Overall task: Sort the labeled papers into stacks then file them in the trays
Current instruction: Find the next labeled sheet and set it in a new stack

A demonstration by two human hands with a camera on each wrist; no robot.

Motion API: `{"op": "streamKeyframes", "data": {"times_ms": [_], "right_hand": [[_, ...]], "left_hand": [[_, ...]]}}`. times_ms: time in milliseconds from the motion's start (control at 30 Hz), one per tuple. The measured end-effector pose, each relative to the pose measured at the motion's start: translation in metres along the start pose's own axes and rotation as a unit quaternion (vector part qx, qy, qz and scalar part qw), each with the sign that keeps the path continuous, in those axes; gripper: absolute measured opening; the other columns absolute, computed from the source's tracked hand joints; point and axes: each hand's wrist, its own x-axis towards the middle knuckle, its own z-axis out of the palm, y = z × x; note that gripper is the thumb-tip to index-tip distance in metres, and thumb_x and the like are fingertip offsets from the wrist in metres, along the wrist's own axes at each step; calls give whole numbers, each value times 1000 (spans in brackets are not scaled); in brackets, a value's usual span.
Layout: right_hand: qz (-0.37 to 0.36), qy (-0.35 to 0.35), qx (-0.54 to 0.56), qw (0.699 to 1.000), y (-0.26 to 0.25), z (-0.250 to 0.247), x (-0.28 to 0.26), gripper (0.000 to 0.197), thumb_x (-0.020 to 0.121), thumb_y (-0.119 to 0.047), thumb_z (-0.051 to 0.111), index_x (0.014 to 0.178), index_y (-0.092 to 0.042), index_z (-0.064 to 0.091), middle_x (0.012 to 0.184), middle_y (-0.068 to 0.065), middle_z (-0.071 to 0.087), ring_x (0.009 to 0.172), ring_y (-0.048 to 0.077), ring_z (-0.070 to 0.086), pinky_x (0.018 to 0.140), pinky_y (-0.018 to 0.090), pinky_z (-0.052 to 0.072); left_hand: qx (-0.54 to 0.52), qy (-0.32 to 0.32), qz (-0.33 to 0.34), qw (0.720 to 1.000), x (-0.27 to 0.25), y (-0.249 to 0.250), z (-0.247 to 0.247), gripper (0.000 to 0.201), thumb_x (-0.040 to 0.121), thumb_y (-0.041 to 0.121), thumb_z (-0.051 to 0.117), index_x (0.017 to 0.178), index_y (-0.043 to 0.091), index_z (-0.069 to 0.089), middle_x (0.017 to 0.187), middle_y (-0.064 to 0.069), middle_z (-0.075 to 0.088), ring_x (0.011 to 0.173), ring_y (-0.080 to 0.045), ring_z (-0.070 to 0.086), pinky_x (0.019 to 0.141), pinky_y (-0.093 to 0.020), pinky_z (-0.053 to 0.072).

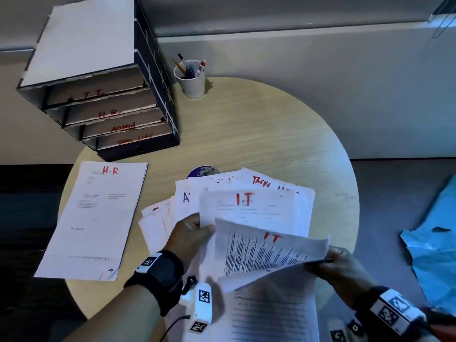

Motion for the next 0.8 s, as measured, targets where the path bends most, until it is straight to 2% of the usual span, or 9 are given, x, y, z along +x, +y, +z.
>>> {"op": "streamKeyframes", "data": {"times_ms": [67, 167, 233, 300, 367, 467, 533, 633, 800], "right_hand": [[-12, 5, 0, 1000, 2, -3, 2, 72, 37, -25, 97, 101, -1, 75, 105, 18, 74, 98, 31, 70, 85, 36, 58], [-31, 18, 26, 999, -2, 1, 6, 53, 66, 3, 81, 116, -11, 70, 115, -1, 72, 107, 14, 68, 87, 24, 55], [-43, 38, 20, 998, -3, 6, 10, 39, 70, 4, 79, 105, -10, 74, 107, 5, 75, 101, 20, 70, 76, 20, 55], [-54, 76, 5, 996, 0, 7, 13, 43, 56, -21, 90, 94, -5, 76, 100, 15, 75, 93, 30, 72, 74, 30, 57], [-50, 109, 37, 992, 6, 3, 13, 47, 52, -18, 88, 95, -2, 74, 102, 22, 73, 87, 29, 70, 74, 34, 59], [-36, 93, 63, 993, 15, -4, 6, 61, 40, -22, 95, 93, -5, 72, 100, 25, 72, 83, 32, 71, 67, 34, 60], [-28, 77, 85, 993, 19, -8, 1, 69, 37, -16, 96, 98, -5, 67, 100, 29, 70, 80, 34, 71, 62, 35, 60], [-29, 76, 141, 987, 21, -15, -4, 77, 54, 11, 76, 124, -16, 55, 103, 25, 71, 82, 32, 72, 64, 35, 61], [-35, 105, 69, 991, 26, -27, -12, 94, 29, -16, 95, 115, -5, 58, 96, 19, 74, 81, 29, 73, 68, 34, 61]], "left_hand": [[40, -100, 9, 994, -8, 2, 2, 28, 90, -8, 60, 99, 13, 77, 100, -7, 76, 93, -31, 70, 78, -34, 56], [94, -207, 7, 974, -18, 12, 10, 22, 90, -2, 65, 90, 17, 76, 102, -9, 75, 88, -18, 66, 78, -30, 53], [104, -239, 0, 965, -20, 20, 17, 16, 86, 7, 68, 96, 18, 75, 102, -8, 74, 86, -20, 65, 74, -29, 52], [105, -217, 0, 971, -9, 20, 22, 21, 89, 4, 66, 105, 16, 74, 102, -6, 74, 87, -23, 66, 74, -31, 53], [154, -114, 30, 981, 12, 14, 24, 24, 92, 3, 63, 110, 18, 71, 110, -4, 72, 101, -23, 66, 86, -35, 53], [419, -35, 77, 904, 32, 14, 35, 50, 87, 7, 61, 135, 20, 54, 137, -7, 51, 128, -26, 50, 107, -37, 42], [514, -30, 76, 854, 35, 18, 48, 66, 82, 8, 65, 143, 19, 41, 139, -11, 43, 130, -30, 43, 106, -38, 41], [574, -2, 59, 817, 40, 24, 62, 75, 79, 17, 70, 143, 22, 31, 133, -13, 39, 125, -34, 42, 98, -47, 46], [522, 14, -25, 852, 56, 27, 63, 80, 72, 34, 81, 132, 25, 30, 123, -11, 46, 107, -36, 58, 88, -46, 55]]}}
